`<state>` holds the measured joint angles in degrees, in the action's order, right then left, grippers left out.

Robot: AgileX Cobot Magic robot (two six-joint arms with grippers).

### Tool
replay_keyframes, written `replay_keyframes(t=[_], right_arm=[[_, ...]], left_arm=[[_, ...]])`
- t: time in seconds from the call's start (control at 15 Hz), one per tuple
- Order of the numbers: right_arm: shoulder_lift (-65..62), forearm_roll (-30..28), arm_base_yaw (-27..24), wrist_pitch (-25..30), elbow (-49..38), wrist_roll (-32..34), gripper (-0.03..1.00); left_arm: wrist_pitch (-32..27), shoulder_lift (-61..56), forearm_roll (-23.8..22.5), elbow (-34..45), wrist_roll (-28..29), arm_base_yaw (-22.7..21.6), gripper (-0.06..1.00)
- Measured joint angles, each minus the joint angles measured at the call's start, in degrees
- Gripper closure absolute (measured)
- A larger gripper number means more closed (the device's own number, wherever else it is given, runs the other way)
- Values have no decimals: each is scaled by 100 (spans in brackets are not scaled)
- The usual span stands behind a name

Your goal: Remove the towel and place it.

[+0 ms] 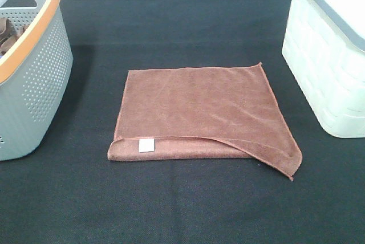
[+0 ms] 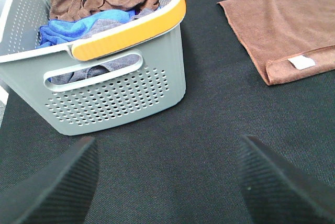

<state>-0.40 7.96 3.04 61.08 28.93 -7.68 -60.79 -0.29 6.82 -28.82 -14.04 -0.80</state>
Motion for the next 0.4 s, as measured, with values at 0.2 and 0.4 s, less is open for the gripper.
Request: replay_keyframes(t=[0.2, 0.4], right_arm=[[0, 0, 0, 0, 0, 0, 20], [0, 0, 0, 0, 0, 0, 20]], left_arm=[[0, 0, 0, 0, 0, 0, 24], [0, 0, 0, 0, 0, 0, 24]])
